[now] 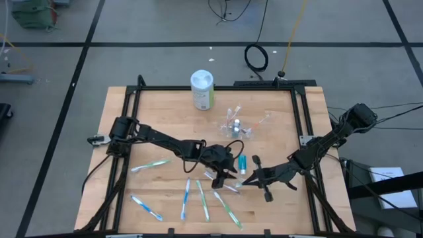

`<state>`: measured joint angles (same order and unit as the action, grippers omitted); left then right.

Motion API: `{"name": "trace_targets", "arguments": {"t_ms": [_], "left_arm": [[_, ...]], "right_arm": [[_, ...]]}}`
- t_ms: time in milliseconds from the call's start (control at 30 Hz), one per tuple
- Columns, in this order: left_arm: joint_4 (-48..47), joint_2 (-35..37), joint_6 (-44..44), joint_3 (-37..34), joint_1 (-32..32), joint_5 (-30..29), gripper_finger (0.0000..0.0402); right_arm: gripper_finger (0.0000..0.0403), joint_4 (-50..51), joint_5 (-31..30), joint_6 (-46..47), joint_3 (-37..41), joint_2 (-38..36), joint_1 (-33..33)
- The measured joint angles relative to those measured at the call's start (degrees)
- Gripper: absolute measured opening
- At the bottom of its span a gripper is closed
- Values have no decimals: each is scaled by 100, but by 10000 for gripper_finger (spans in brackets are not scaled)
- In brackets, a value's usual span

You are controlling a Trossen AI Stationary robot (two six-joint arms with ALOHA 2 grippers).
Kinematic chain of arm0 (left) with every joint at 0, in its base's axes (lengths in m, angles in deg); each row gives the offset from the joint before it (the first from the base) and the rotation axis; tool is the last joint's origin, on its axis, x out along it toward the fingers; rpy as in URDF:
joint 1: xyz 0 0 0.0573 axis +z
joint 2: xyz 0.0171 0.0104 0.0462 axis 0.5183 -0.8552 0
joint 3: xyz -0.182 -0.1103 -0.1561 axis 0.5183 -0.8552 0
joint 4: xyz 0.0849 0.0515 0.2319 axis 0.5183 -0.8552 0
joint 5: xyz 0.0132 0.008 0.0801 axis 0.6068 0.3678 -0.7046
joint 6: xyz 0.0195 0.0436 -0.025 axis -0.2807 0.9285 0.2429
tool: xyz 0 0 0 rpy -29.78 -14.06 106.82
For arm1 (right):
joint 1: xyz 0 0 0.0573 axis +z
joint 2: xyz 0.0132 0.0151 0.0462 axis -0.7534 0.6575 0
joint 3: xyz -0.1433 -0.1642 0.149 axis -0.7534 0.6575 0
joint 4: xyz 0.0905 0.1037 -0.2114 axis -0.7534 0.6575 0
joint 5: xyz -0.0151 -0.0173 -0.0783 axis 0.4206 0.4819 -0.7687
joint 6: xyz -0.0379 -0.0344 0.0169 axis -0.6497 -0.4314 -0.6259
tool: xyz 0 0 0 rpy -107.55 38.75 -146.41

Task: Pick & Place toothbrushing station
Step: Put the green toothbrush into the transparent organizer

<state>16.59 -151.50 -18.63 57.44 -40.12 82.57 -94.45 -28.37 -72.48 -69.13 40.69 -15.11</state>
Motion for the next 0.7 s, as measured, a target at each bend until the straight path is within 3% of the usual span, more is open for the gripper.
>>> {"name": "trace_targets", "arguments": {"t_ms": [233, 700], "left_arm": [[-16, 0, 150, -4, 0, 283, 8], [-1076, 2, 161, -5, 59, -83, 2]], "right_arm": [[0, 8, 1, -7, 0, 0, 2], [0, -55, -2, 13, 2, 2, 45]]}}
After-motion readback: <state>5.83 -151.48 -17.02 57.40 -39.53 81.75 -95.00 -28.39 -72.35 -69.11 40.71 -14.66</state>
